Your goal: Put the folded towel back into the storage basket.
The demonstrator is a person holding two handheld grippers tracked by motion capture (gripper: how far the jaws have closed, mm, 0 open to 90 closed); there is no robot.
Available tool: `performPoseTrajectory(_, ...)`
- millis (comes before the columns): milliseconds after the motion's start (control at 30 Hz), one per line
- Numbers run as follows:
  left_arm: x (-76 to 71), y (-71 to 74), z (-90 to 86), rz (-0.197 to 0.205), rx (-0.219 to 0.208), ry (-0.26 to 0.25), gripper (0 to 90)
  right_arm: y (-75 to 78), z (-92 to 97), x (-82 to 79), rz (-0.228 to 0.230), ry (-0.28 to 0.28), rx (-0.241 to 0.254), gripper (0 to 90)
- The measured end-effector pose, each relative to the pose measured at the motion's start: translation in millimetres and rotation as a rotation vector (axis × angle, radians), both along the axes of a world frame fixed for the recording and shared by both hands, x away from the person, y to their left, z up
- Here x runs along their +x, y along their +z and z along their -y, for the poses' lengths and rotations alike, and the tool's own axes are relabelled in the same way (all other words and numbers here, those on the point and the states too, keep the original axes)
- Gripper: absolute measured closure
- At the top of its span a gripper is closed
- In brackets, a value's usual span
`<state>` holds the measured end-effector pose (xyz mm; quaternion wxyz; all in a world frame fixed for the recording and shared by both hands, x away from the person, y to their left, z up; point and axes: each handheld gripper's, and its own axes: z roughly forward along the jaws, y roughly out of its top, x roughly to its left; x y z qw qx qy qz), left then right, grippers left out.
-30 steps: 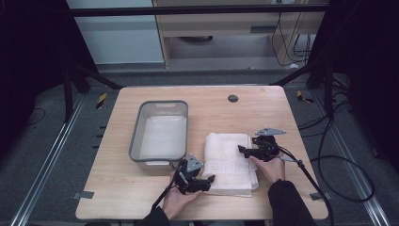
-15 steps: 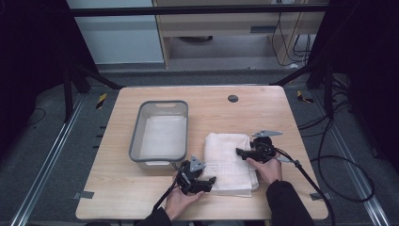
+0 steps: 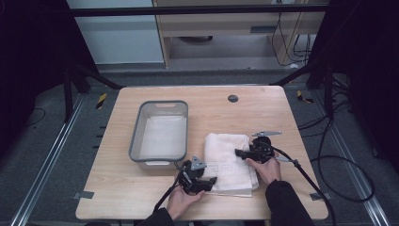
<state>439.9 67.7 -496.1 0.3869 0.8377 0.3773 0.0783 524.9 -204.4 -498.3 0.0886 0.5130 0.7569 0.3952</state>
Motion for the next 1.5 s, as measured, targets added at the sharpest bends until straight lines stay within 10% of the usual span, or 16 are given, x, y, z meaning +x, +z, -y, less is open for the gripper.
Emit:
performPoseTrajectory(900,3.5,3.6,-6.0,-0.056,-0.085,-0.021,72.6,11.6,2.0,-1.2,-0.04,0.017,0.112,65.9)
performPoseTrajectory(1500,-3.1,32.9,-17.2,0.021,-0.16,-0.035,73.3,53.2,7.0,-21.2,0.104,0.021,0.155,65.9)
